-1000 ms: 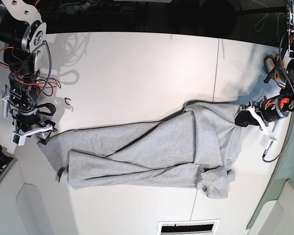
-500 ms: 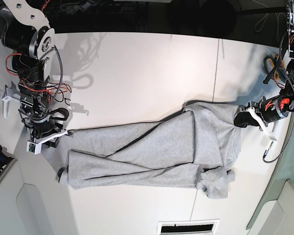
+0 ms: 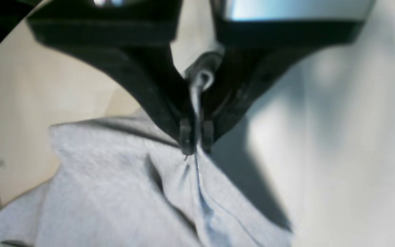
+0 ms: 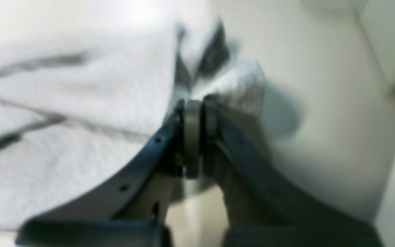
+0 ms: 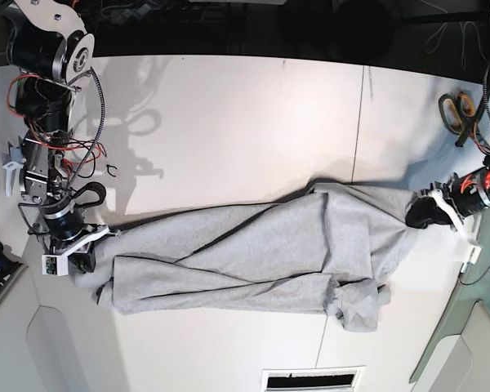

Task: Layout the t-shirt on the table in an organized manner, then fold the t-shirt properly
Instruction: 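Grasp the shirt ends with both grippers and stretch it lengthwise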

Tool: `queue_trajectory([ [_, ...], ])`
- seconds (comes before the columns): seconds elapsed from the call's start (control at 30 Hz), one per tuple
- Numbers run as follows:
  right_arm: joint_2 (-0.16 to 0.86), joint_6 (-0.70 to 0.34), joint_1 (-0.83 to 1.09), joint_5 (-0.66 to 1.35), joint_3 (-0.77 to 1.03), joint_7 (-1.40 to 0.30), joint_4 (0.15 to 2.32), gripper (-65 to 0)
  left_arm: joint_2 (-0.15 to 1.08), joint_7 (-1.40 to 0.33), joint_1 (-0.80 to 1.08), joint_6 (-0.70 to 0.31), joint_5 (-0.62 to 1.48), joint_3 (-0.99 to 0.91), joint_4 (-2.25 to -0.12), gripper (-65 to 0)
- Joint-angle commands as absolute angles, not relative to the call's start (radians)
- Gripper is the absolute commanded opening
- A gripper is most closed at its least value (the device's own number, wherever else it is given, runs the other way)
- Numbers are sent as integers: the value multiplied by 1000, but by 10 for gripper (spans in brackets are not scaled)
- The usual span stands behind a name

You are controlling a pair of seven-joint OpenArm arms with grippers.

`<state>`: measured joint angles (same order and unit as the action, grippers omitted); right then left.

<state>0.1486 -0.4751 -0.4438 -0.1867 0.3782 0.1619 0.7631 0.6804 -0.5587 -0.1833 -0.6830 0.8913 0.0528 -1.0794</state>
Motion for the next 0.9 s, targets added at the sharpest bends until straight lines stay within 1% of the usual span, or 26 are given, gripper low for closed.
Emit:
queue_trajectory([
  [0.0, 162, -493, -435, -146, 379, 168, 838, -650, 723, -556, -207, -698, 922, 43, -1126, -650],
  [0.1, 170, -521, -331, -38, 379, 122, 1029, -650, 797, -590, -207, -698, 983, 42, -1227, -650],
  [0.2, 172, -525, -234, -14, 380, 118, 1216, -650, 845, -617, -208, -698, 1016, 0, -1333, -650],
  [0.27, 172, -525, -186, -11, 380, 98, 1328, -650, 859, -663, -208, -698, 1050, -53, -1404, -650],
  [0.33, 175, -523, -154, 35, 381, 57, 1420, -650, 863, -717, -208, -698, 1109, -122, -1470, -650],
  [0.43, 177, -523, -150, 85, 391, 10, 1503, -650, 862, -735, -211, -698, 1143, -234, -1555, -650],
  [0.5, 176, -523, -174, 90, 393, -7, 1506, -650, 862, -721, -215, -698, 1118, -275, -1573, -650],
  [0.57, 175, -523, -210, 90, 393, -37, 1480, -650, 860, -696, -215, -698, 1058, -272, -1564, -650],
  [0.63, 174, -520, -262, 90, 393, -75, 1419, -650, 849, -663, -216, -698, 998, -242, -1530, -650],
  [0.7, 174, -521, -329, 86, 393, -81, 1318, -650, 828, -583, -216, -698, 921, -196, -1474, -650],
  [0.8, 175, -520, -440, 44, 393, -80, 1139, -650, 787, -409, -220, -614, 759, -116, -1365, -650],
  [0.87, 175, -519, -511, 6, 393, -79, 1021, -650, 752, -334, -231, -573, 661, -70, -1283, -650],
])
